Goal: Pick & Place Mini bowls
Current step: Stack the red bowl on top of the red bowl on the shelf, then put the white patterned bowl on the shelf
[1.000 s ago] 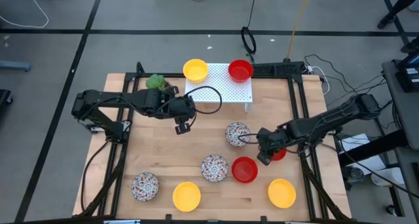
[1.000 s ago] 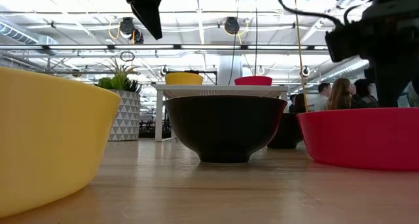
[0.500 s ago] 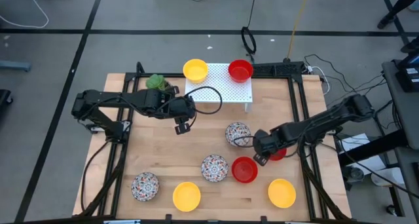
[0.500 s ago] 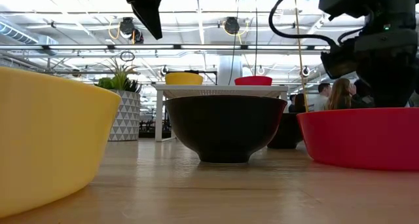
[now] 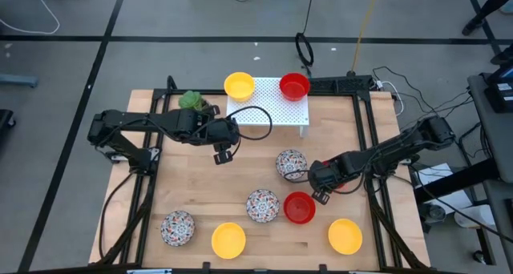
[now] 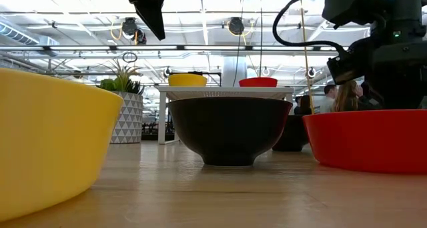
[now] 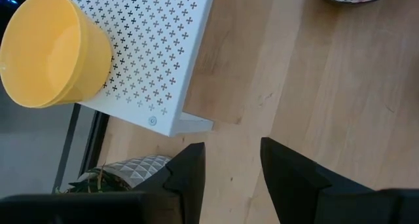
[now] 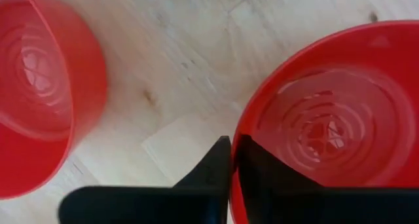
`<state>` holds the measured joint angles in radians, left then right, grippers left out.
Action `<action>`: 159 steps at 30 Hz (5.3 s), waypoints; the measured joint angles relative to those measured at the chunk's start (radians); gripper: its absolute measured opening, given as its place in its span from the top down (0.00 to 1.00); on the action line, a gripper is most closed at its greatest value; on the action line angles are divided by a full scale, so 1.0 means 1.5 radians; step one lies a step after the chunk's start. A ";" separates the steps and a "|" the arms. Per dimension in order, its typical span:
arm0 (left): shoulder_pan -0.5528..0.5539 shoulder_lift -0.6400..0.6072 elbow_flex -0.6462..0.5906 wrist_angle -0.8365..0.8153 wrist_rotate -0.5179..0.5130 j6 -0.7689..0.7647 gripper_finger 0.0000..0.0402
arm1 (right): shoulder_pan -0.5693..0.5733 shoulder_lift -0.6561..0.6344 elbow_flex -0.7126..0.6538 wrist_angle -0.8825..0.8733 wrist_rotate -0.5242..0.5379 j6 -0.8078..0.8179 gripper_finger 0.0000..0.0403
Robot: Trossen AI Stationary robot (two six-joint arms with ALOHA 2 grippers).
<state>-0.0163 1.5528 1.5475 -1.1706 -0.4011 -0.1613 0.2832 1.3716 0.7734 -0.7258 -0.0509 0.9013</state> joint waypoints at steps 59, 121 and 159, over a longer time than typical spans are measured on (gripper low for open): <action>0.001 0.000 0.000 -0.002 -0.001 0.001 0.62 | -0.564 0.038 0.343 0.173 0.101 -0.685 1.00; 0.001 0.000 0.000 -0.006 -0.001 0.001 0.62 | -0.541 0.032 0.296 0.352 0.031 -0.713 0.72; -0.066 0.035 -0.139 0.221 0.158 -0.107 0.62 | -0.096 -0.115 0.116 0.148 0.053 -0.554 0.74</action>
<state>-0.1153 1.6047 1.3387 -0.8393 -0.1634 -0.3218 0.1387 1.1992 0.9482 -0.5041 0.0292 0.0704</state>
